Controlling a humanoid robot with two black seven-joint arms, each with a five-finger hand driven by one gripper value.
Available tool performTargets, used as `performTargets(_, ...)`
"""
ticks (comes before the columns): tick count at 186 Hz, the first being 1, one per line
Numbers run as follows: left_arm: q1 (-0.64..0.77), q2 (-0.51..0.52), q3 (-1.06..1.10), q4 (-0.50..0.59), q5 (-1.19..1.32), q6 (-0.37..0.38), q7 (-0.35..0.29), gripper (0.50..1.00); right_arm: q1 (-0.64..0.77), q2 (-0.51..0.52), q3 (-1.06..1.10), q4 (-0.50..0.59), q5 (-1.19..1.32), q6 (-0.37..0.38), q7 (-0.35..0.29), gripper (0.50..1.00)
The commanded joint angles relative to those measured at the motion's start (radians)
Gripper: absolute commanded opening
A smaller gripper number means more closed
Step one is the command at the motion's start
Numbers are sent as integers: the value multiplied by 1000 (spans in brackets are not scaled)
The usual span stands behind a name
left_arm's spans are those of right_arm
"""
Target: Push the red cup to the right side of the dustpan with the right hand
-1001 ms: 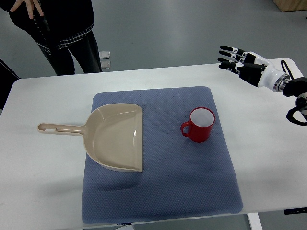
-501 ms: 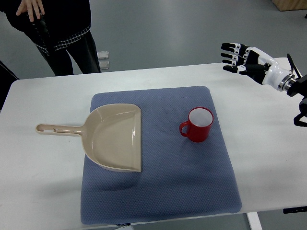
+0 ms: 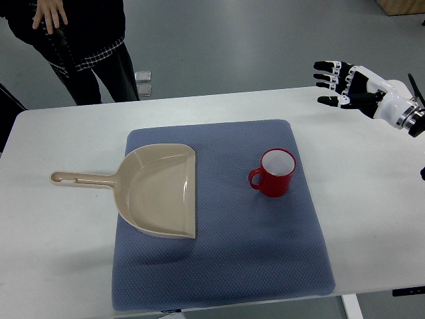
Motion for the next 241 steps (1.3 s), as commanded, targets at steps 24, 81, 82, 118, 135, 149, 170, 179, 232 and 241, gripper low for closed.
performTargets(24, 0, 0, 0, 2, 0, 0, 0, 1000, -40, -17, -5, 0, -7, 0, 57, 928)
performTargets(81, 0, 0, 0, 0, 0, 0, 0, 1000, -69, -15, -54, -3, -83, 0, 68, 928)
performTargets(82, 0, 0, 0, 0, 0, 0, 0, 1000, -69, -15, -54, -3, -83, 0, 68, 928)
performTargets(118, 0, 0, 0, 0, 0, 0, 0, 1000, -74, -15, -61, -3, -119, 0, 68, 928)
performTargets(135, 0, 0, 0, 0, 0, 0, 0, 1000, -72, -15, -63, -4, -131, 0, 68, 928)
performTargets(149, 0, 0, 0, 0, 0, 0, 0, 1000, -72, -17, -63, -4, -131, 0, 68, 928)
performTargets(170, 0, 0, 0, 0, 0, 0, 0, 1000, -71, -21, -61, -3, -125, 0, 68, 928)
performTargets(179, 0, 0, 0, 0, 0, 0, 0, 1000, -69, -26, -60, -1, -123, 0, 68, 928)
performTargets(232, 0, 0, 0, 0, 0, 0, 0, 1000, -72, -21, -64, 5, -135, 0, 68, 928)
performTargets(241, 0, 0, 0, 0, 0, 0, 0, 1000, -72, -20, -64, 5, -138, 0, 68, 928)
